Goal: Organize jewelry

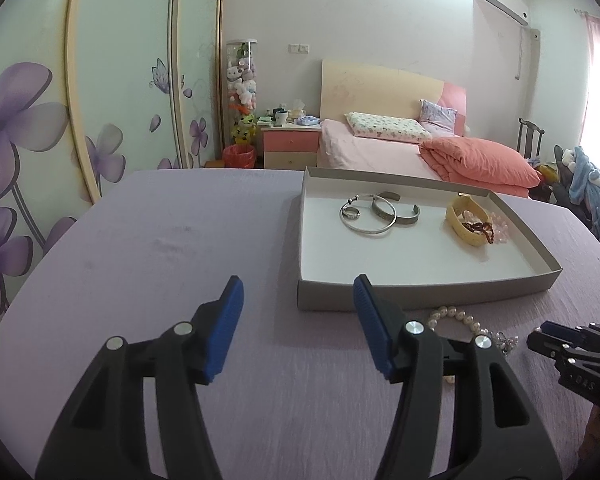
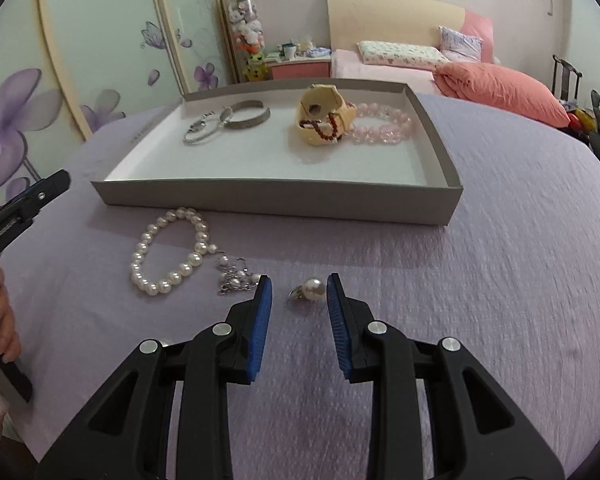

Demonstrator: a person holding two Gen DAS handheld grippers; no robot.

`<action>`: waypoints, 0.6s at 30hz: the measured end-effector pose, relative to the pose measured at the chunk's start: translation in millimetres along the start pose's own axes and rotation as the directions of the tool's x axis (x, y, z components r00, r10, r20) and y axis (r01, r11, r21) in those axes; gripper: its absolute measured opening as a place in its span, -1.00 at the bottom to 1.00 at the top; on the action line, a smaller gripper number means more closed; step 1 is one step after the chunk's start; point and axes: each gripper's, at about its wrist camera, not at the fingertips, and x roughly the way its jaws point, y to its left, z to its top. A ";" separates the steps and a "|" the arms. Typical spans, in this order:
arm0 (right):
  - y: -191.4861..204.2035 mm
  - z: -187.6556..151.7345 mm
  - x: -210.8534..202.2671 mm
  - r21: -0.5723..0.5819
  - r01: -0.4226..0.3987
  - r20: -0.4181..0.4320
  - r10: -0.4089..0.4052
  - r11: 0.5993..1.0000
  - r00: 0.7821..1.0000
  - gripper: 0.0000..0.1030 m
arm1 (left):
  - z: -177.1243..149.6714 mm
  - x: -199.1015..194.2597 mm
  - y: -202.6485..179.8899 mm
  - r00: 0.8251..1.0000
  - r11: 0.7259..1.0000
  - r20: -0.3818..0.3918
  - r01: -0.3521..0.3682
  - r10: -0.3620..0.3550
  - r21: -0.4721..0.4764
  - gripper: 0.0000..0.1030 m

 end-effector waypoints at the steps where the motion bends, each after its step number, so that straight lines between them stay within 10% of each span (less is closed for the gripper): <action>1: 0.1 1.1 1.2 0.002 0.002 -0.005 -0.002 1.000 1.000 -0.43 | -0.3 0.2 -0.2 1.000 1.000 -0.001 0.000 0.000 0.001 0.10; 18: -7.0 -4.7 -3.8 0.008 0.033 -0.012 -0.033 0.999 0.999 -0.68 | -7.7 1.6 -7.7 0.999 1.000 -0.027 0.028 -0.028 -0.001 0.10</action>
